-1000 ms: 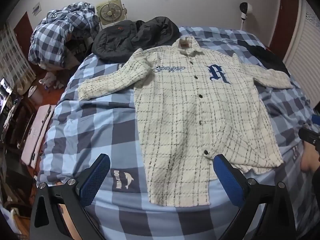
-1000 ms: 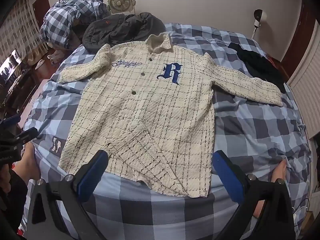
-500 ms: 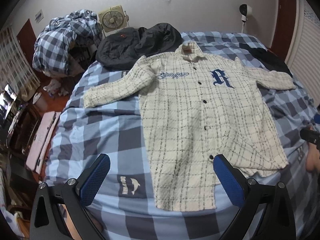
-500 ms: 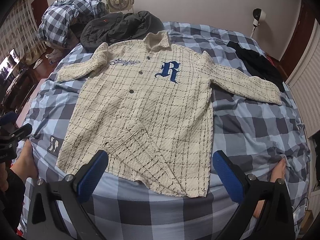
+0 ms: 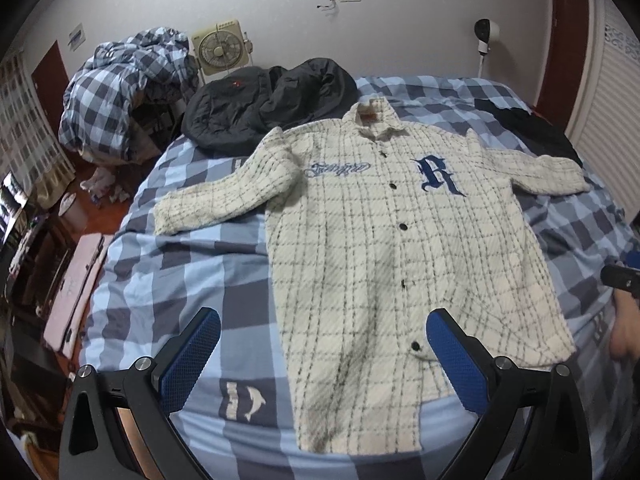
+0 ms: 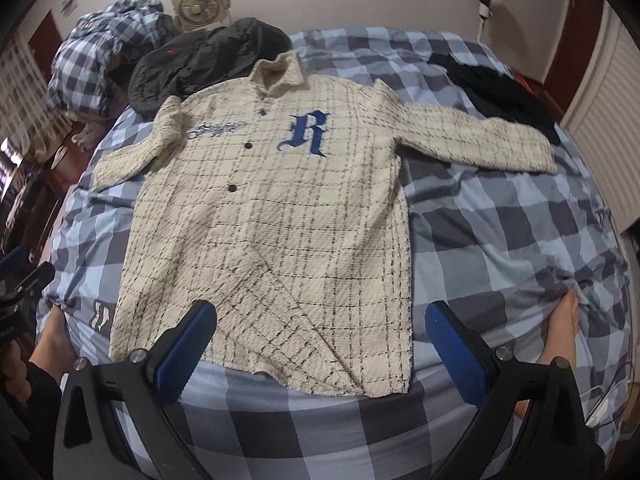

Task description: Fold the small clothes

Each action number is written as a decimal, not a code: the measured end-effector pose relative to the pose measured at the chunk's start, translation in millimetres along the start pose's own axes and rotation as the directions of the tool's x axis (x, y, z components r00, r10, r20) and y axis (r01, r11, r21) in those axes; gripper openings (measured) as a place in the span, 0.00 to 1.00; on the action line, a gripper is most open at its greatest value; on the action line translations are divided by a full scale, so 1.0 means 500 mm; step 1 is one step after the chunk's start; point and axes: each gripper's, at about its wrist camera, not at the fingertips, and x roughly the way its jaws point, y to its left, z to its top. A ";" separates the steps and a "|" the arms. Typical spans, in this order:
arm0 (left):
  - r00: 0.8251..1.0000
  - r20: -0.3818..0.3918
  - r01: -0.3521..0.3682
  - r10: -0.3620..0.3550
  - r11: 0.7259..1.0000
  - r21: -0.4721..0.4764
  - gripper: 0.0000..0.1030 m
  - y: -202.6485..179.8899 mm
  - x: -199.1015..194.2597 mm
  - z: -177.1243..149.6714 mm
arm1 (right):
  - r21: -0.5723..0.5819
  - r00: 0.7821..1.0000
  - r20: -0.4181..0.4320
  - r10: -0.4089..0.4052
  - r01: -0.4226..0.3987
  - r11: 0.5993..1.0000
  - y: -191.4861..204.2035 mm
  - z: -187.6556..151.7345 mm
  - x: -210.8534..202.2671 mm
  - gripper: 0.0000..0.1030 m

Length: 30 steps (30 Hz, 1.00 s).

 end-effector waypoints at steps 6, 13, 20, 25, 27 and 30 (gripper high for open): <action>1.000 -0.016 -0.017 0.017 1.000 -0.025 1.00 0.013 0.045 0.024 | 0.060 0.999 -0.049 0.010 -0.007 0.998 -0.083 0.043 0.037 0.99; 0.997 0.078 -0.011 0.006 0.998 0.058 1.00 -0.008 0.050 0.042 | 0.144 0.996 -0.090 0.003 0.010 0.989 -0.232 0.172 0.086 0.99; 0.998 0.038 0.038 -0.041 0.997 0.071 1.00 -0.025 0.079 0.043 | 0.387 1.000 -0.027 -0.013 0.023 0.922 -0.473 0.299 0.144 0.99; 0.999 -0.032 0.041 -0.040 0.998 0.041 1.00 -0.021 0.124 0.035 | 0.533 0.997 -0.045 -0.065 0.079 0.842 -0.638 0.317 0.239 0.99; 0.997 -0.063 0.035 -0.033 0.999 0.028 1.00 -0.021 0.145 0.034 | 0.587 0.995 -0.043 -0.086 0.095 0.804 -0.696 0.322 0.271 0.99; 0.994 -0.105 0.016 -0.014 1.000 0.018 1.00 -0.020 0.177 0.032 | 0.624 0.991 -0.048 -0.128 0.130 0.770 -0.749 0.328 0.309 0.99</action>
